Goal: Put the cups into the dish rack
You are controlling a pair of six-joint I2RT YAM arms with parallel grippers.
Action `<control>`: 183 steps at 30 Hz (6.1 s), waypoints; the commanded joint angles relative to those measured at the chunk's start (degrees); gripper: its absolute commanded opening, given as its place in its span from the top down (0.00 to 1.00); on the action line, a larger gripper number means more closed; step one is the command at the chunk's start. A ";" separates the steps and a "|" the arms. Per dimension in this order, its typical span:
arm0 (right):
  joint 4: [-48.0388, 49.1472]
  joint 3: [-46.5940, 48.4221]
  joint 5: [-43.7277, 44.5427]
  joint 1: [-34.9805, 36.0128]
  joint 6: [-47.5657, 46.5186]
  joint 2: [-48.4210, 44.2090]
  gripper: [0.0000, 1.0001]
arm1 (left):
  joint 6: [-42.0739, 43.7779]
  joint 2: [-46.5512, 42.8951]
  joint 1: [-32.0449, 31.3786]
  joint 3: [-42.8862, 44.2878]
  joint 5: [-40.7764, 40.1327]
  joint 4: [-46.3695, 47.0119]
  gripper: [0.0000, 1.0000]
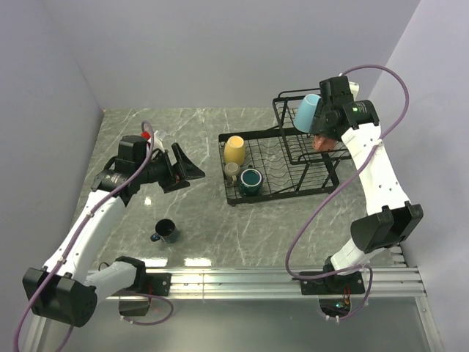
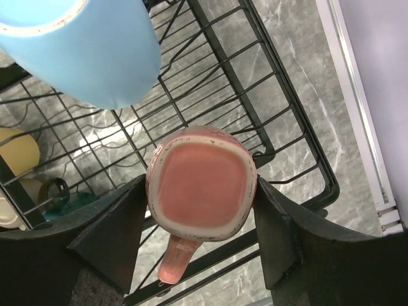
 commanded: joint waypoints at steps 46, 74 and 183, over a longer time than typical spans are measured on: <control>11.16 -22.72 -1.15 1.15 6.70 -15.92 0.05 | 2.28 -1.31 0.15 2.41 -2.99 -3.48 0.17; -2.56 -11.11 5.27 17.23 12.06 -28.66 0.01 | -6.24 3.61 -14.69 -3.48 -35.77 -25.19 0.36; 49.12 -14.63 -58.19 33.84 8.89 -11.61 0.00 | -71.54 -3.42 0.51 -22.20 14.76 99.25 0.99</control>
